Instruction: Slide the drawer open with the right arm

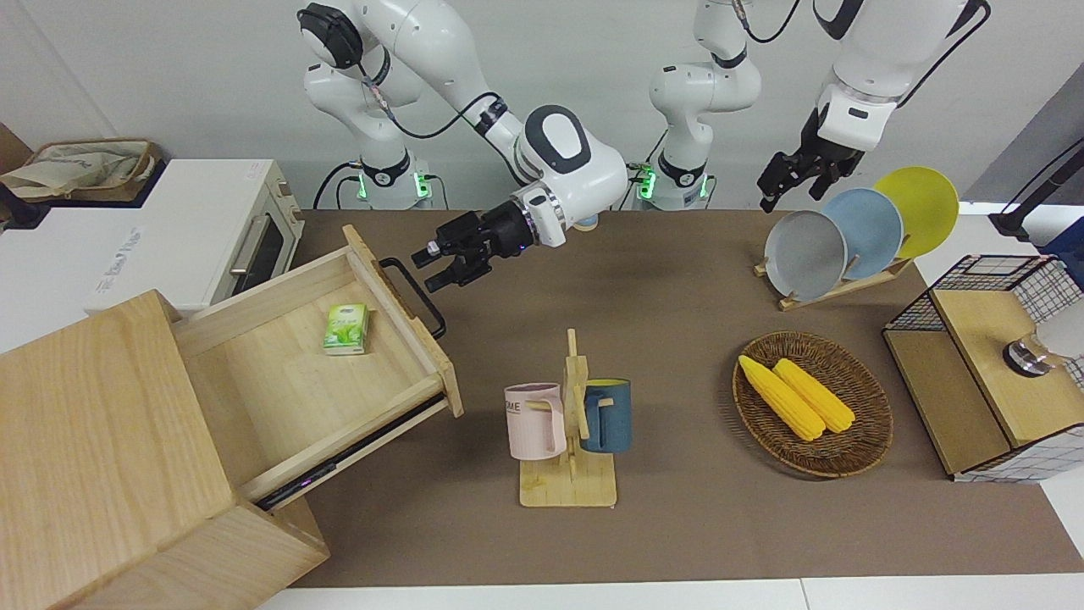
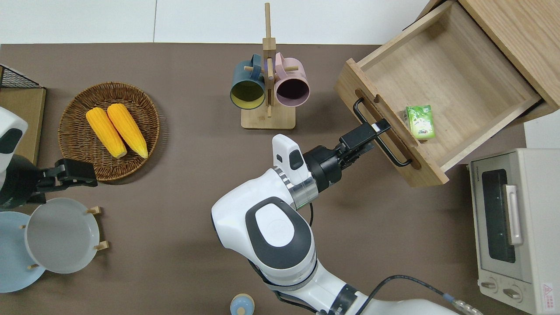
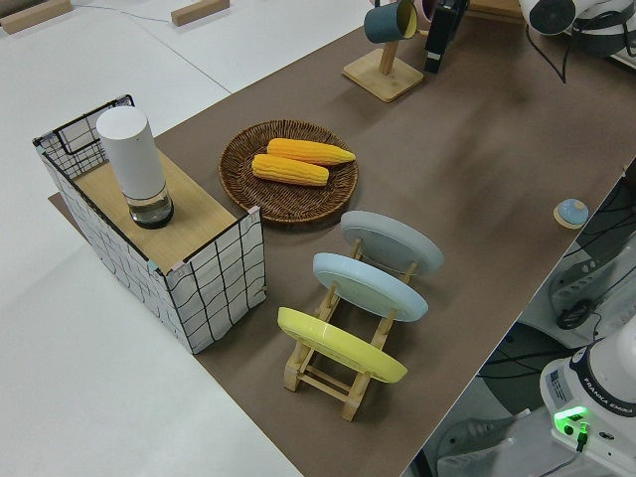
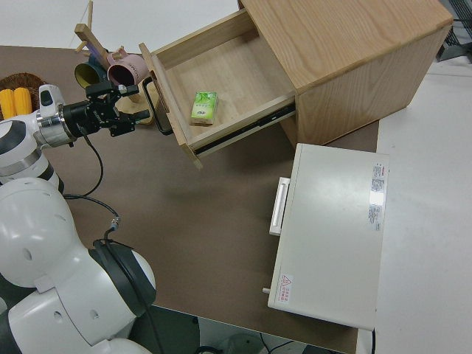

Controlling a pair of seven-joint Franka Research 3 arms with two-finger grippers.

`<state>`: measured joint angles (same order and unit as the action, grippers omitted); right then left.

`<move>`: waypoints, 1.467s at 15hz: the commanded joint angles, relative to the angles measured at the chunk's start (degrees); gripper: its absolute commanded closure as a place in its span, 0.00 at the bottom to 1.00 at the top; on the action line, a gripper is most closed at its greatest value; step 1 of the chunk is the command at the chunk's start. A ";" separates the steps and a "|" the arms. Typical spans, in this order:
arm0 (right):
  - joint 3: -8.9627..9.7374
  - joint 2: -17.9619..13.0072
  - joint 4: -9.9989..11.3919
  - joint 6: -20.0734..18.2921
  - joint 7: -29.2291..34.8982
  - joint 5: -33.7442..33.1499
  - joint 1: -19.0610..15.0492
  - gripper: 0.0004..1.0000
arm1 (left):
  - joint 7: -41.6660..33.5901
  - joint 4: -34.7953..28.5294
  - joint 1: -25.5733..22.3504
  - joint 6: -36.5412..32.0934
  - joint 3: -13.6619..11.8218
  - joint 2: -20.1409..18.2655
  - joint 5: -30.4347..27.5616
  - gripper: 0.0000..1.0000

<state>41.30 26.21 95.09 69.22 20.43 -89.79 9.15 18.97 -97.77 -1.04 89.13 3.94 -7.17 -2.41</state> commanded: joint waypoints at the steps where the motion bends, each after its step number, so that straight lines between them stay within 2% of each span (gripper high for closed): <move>1: 0.28 -0.46 -0.17 -0.75 -1.27 0.75 -0.01 0.01 | -0.51 0.21 0.07 -0.97 -0.25 -0.48 -0.05 0.01; 4: 0.36 -0.46 -0.52 -0.93 -1.27 1.02 1.04 0.01 | -0.51 0.21 0.07 -0.89 -0.25 -0.48 -0.05 0.01; 10: -0.07 -1.07 -1.58 -0.67 -0.84 6.01 3.42 0.01 | -0.51 0.21 0.07 -0.89 -0.25 -0.48 -0.05 0.01; 12: -0.43 -2.12 -3.59 0.56 -0.66 10.66 3.51 0.01 | -0.51 0.21 0.07 -0.89 -0.25 -0.48 -0.05 0.01; 15: -0.69 -5.36 -3.60 5.03 2.06 18.82 3.07 0.01 | -0.51 0.21 0.07 -0.89 -0.25 -0.48 -0.05 0.01; 18: -3.40 -10.28 -3.86 9.51 1.54 29.63 1.85 0.01 | -0.51 0.21 0.07 -0.89 -0.25 -0.48 -0.05 0.01; 19: -4.28 -12.21 -3.78 11.36 1.45 34.20 0.54 0.01 | -0.51 0.21 0.07 -0.89 -0.25 -0.48 -0.05 0.01; 22: -4.65 -16.44 -3.78 14.88 1.45 44.05 -3.77 0.01 | -0.51 0.21 0.07 -0.89 -0.25 -0.48 -0.05 0.01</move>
<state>36.75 14.54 90.12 79.91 21.73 -54.38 10.02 18.96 -97.77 -1.04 89.13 3.94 -7.17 -2.41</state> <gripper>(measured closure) 0.013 0.004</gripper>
